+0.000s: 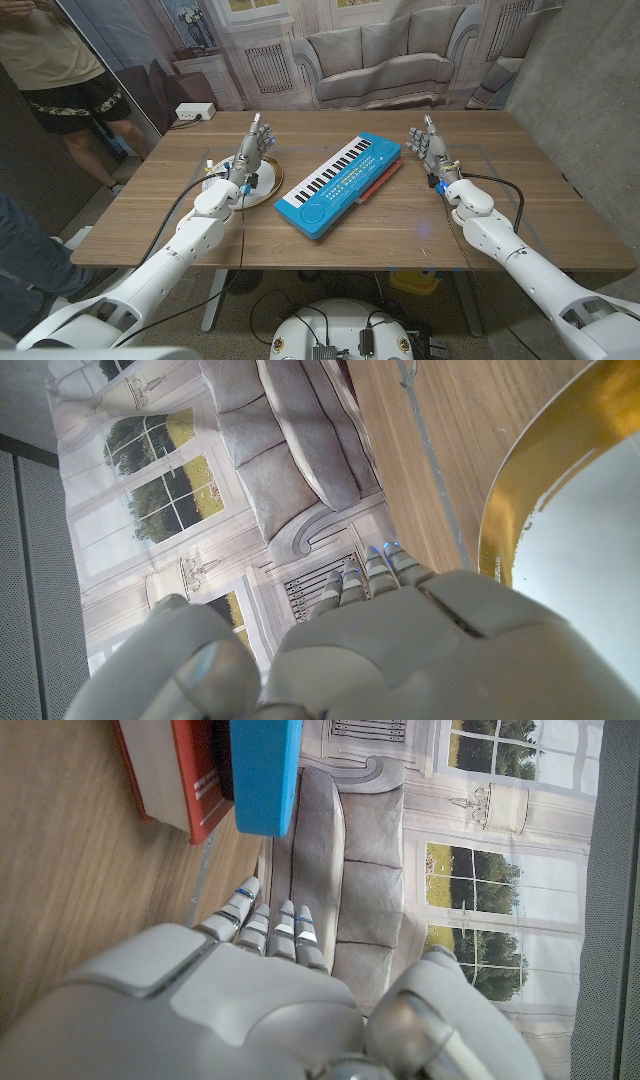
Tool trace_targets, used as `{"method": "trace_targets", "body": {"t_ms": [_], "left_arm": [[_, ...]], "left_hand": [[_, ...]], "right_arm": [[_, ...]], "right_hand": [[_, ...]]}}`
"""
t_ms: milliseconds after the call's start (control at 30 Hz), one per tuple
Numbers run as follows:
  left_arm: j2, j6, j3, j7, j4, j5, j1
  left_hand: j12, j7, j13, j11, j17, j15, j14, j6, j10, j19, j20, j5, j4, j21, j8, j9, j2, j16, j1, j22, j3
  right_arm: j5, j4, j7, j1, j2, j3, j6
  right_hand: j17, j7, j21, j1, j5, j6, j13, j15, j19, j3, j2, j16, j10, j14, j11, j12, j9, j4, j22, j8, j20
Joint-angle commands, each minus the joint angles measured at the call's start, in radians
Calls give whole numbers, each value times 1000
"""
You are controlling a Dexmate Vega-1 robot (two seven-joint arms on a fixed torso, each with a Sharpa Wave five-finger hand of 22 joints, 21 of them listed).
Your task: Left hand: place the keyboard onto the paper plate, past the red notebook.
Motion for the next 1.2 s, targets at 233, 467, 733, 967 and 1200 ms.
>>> {"method": "trace_targets", "body": {"t_ms": [233,467,733,967,1200], "left_arm": [[-11,2,12,-6,6,12,-34],[-8,15,20,-12,-7,15,-42],[31,47,-2,36,-127,7,21],[74,46,-30,-3,-175,-25,52],[96,28,-46,-78,-157,-63,54]], "left_hand": [[9,6,5,-3,2,-3,3,9,1,0,-41,10,2,3,7,5,10,11,15,6,5],[10,5,5,-2,2,-4,6,12,5,1,-41,11,0,2,8,5,17,11,20,6,7],[10,6,5,-3,2,-6,12,15,8,6,-37,12,-2,1,9,5,25,13,27,6,10],[12,5,5,1,2,-5,18,20,13,9,-34,13,-4,0,9,5,32,14,33,6,12],[15,4,5,-2,2,-6,25,30,24,16,-33,13,-8,-1,12,6,41,15,43,7,16]], "right_arm": [[6,113,52,60,52,-10,58],[20,125,70,59,52,3,77],[35,87,77,58,32,13,50],[23,37,33,33,28,19,57],[-7,4,-22,13,35,11,63]], "right_hand": [[2,-3,-1,9,5,14,4,3,11,5,2,5,13,9,3,5,2,-1,5,7,-13],[1,-3,-3,11,5,15,4,4,13,6,4,5,16,11,4,6,2,-2,5,7,-13],[1,-4,-6,14,5,22,5,6,15,7,8,6,23,15,8,8,2,-4,5,9,-11],[1,-4,-9,18,5,25,5,4,18,8,12,7,27,19,8,9,2,-6,5,10,-11],[1,-4,-11,21,5,27,5,5,20,9,14,6,28,20,5,9,2,-7,5,10,-11]]}}
